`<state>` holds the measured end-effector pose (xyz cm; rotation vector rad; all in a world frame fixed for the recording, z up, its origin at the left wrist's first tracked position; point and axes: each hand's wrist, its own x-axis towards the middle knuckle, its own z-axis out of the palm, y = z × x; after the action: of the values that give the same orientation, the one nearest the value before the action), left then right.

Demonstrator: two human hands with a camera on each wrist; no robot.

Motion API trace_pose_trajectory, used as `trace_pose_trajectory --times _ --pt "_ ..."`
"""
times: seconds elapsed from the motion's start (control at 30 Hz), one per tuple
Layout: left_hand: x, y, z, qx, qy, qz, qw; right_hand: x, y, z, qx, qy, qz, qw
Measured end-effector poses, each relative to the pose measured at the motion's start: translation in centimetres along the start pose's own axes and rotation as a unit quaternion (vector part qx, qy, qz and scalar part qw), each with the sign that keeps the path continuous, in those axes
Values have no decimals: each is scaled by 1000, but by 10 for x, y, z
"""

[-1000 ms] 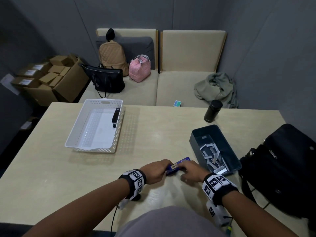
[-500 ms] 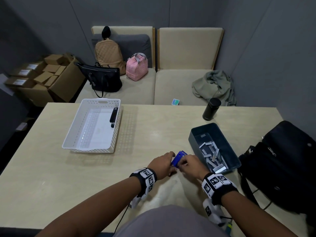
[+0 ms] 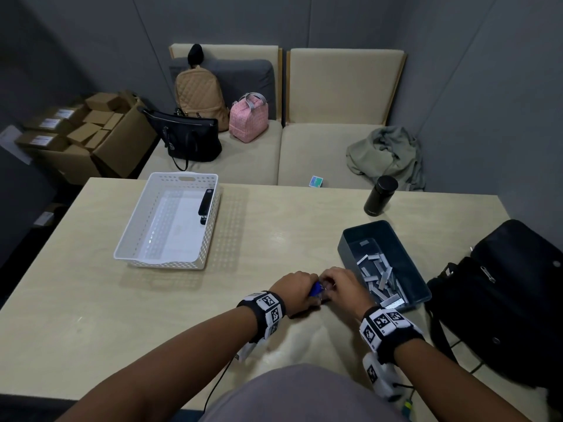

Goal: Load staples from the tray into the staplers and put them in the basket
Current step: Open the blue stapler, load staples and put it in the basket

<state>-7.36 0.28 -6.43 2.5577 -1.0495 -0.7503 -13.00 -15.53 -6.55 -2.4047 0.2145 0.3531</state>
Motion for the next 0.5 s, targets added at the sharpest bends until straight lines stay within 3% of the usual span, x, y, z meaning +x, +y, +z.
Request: trace_pose_trajectory --times 0.2,0.37,0.5 --pt "-6 -3 -11 40 -3 61 997 -8 0 1 -49 -27 19 998" --pt "-19 -25 -28 -28 70 35 997 -22 9 7 -54 0 57 997" --pt "-28 -63 -42 25 42 -28 998 -25 14 11 -88 -6 34 996"
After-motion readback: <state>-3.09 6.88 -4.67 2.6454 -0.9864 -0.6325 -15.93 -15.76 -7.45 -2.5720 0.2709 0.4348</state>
